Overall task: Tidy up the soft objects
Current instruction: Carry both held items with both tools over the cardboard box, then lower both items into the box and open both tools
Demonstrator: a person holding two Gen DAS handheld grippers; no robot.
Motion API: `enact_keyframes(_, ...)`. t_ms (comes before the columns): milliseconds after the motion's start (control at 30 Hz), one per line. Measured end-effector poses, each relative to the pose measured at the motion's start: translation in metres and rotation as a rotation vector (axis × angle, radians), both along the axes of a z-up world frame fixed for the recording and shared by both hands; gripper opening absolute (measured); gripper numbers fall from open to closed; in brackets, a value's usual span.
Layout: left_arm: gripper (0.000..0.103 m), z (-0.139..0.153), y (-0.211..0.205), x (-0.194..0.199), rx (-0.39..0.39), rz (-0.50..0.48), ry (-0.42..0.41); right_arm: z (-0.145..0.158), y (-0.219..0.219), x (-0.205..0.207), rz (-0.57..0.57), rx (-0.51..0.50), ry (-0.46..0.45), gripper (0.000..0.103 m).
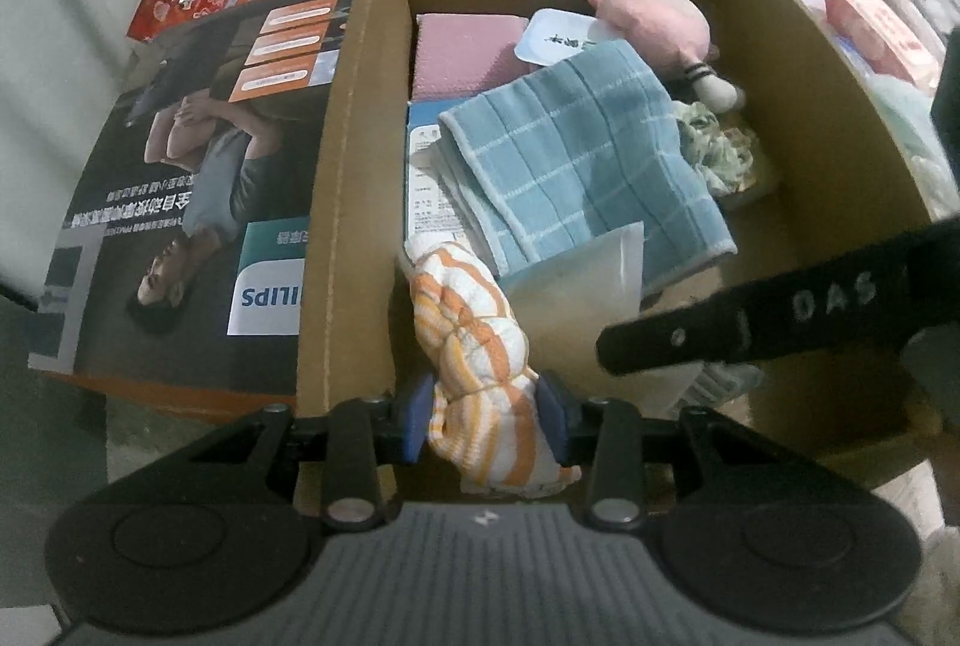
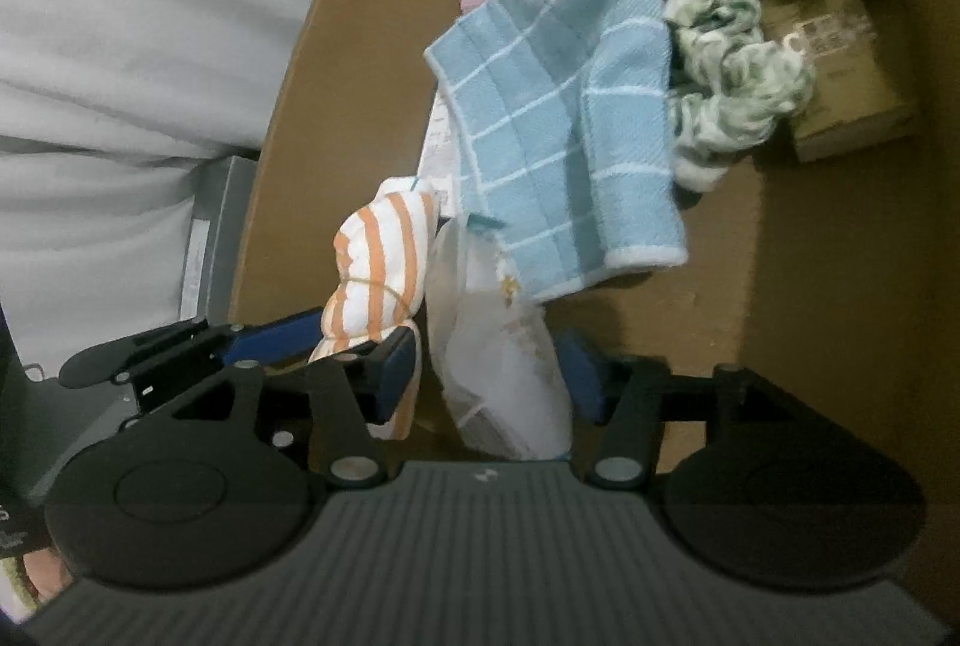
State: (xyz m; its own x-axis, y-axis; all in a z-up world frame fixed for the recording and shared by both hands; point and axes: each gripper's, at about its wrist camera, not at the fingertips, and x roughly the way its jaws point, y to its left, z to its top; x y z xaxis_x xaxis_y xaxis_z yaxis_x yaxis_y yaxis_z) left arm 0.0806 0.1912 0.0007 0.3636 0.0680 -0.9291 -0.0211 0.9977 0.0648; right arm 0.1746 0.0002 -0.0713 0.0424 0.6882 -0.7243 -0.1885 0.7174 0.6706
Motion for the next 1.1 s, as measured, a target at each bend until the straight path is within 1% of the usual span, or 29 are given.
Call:
enact_keyframes(133, 0.04, -0.001, -0.003, 0.001, 0.018, -0.013, 0.018, 0.008, -0.009, 0.0, -0.019, 0.005, -0.025, 0.059)
enact_keyframes(300, 0.043, 0.0, -0.004, 0.003, 0.026, -0.008, 0.045, 0.016, -0.014, -0.002, -0.024, 0.018, -0.061, 0.059)
enact_keyframes(400, 0.049, 0.006, -0.006, 0.001, 0.035, -0.009, 0.03, 0.017, -0.016, 0.001, -0.028, 0.031, -0.068, 0.059)
enact_keyframes(600, 0.049, 0.012, -0.007, -0.003, 0.034, -0.009, 0.013, 0.011, -0.009, -0.001, -0.01, 0.037, -0.066, 0.059)
enact_keyframes(733, 0.048, 0.007, -0.008, -0.003, 0.024, -0.007, 0.024, 0.005, 0.005, 0.003, 0.027, 0.004, -0.072, 0.055)
enact_keyframes(833, 0.048, 0.004, -0.008, -0.003, 0.016, -0.011, 0.029, -0.003, 0.015, 0.008, 0.058, -0.016, -0.049, 0.051)
enact_keyframes(900, 0.048, 0.003, -0.008, -0.004, 0.01, -0.01, 0.03, -0.008, 0.019, 0.011, 0.079, -0.015, -0.023, 0.045)
enact_keyframes(933, 0.048, 0.003, -0.007, -0.004, 0.007, -0.009, 0.03, -0.011, 0.02, 0.011, 0.086, -0.008, -0.012, 0.039)
enact_keyframes(967, 0.048, 0.003, -0.007, -0.004, 0.003, -0.007, 0.03, -0.011, 0.021, 0.012, 0.095, -0.003, -0.008, 0.038)
enact_keyframes(1000, 0.048, 0.003, -0.006, -0.004, 0.002, -0.005, 0.03, -0.01, 0.022, 0.011, 0.098, -0.005, -0.015, 0.036)
enact_keyframes(1033, 0.048, 0.003, -0.005, -0.004, 0.0, -0.004, 0.031, -0.008, 0.021, 0.01, 0.099, -0.003, -0.03, 0.031)
enact_keyframes(1100, 0.048, 0.002, -0.005, -0.005, -0.004, 0.0, 0.034, -0.003, 0.019, 0.006, 0.085, -0.005, -0.059, 0.029)
